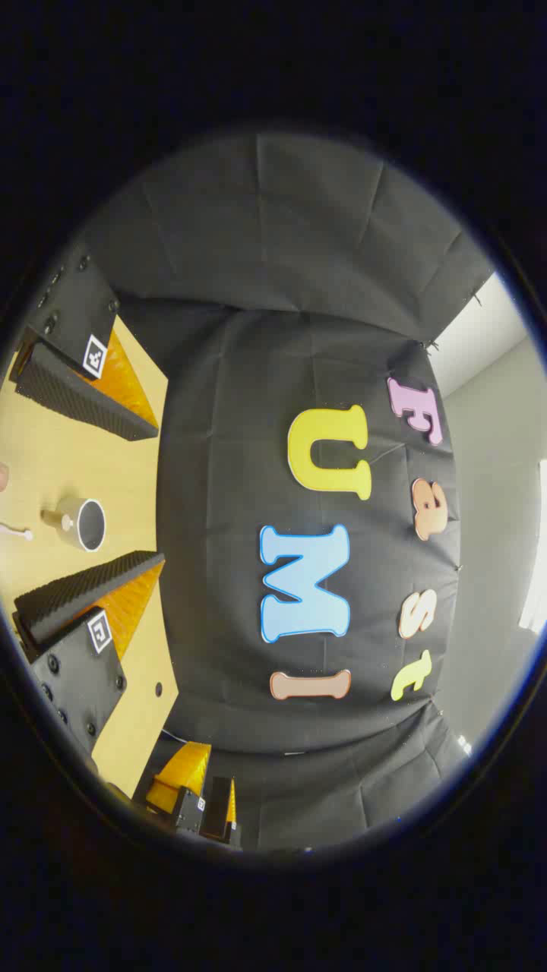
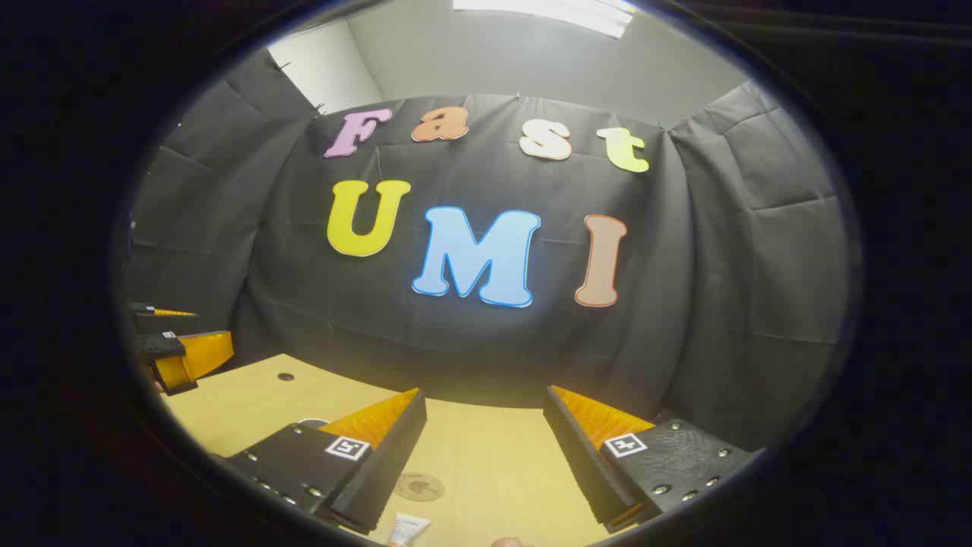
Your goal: Put the toothbrush and toothpaste on the desktop into the cup, then pick up the cup and place it on the coaster on the desktop.
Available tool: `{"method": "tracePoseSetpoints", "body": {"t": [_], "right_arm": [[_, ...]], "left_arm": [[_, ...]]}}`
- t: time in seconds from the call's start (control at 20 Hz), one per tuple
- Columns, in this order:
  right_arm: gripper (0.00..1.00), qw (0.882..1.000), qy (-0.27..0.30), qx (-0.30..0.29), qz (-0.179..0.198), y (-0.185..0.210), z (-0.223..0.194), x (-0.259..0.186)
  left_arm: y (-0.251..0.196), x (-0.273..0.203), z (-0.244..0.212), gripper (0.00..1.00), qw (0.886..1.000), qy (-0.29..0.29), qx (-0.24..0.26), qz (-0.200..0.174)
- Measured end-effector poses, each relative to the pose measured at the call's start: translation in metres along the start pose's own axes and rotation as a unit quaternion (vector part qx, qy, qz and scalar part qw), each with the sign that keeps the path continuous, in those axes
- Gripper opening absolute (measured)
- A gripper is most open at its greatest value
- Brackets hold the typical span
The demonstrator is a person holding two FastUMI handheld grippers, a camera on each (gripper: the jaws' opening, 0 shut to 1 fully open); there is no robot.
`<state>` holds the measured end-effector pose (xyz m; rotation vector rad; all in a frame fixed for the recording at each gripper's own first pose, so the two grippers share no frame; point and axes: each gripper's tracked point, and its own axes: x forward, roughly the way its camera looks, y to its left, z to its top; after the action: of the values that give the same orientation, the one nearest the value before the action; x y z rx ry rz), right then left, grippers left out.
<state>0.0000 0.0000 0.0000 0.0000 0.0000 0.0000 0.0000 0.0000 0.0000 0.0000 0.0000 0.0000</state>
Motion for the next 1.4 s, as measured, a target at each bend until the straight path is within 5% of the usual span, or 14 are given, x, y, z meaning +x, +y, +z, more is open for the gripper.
{"method": "tracePoseSetpoints", "body": {"t": [0.15, 0.2, 0.25, 1.0, 1.25, 1.4], "right_arm": [[0.96, 1.0, 0.005, 0.005, -0.002, -0.002, -0.001, 0.001], [0.96, 1.0, 0.006, 0.008, -0.003, -0.002, -0.002, 0.001], [0.96, 1.0, 0.005, 0.009, -0.003, -0.002, -0.002, 0.001], [0.96, 0.999, 0.027, 0.029, -0.002, -0.001, -0.009, -0.003], [0.96, 0.994, 0.098, 0.05, 0.012, 0.009, -0.041, -0.003], [0.96, 0.979, 0.176, 0.104, 0.028, 0.021, -0.072, -0.005]], "left_arm": [[0.0, 0.0, 0.0, 1.0, 1.0, 0.001, -0.001, 0.001], [0.0, -0.001, 0.0, 0.87, 1.0, 0.0, -0.001, 0.001], [0.001, -0.001, 0.001, 1.0, 1.0, -0.001, 0.0, 0.001], [0.001, -0.004, -0.002, 1.0, 1.0, 0.002, 0.004, -0.002], [-0.007, 0.002, -0.037, 0.95, 0.998, 0.057, 0.007, -0.018], [-0.015, 0.004, -0.057, 1.0, 0.995, 0.094, 0.011, -0.031]]}}
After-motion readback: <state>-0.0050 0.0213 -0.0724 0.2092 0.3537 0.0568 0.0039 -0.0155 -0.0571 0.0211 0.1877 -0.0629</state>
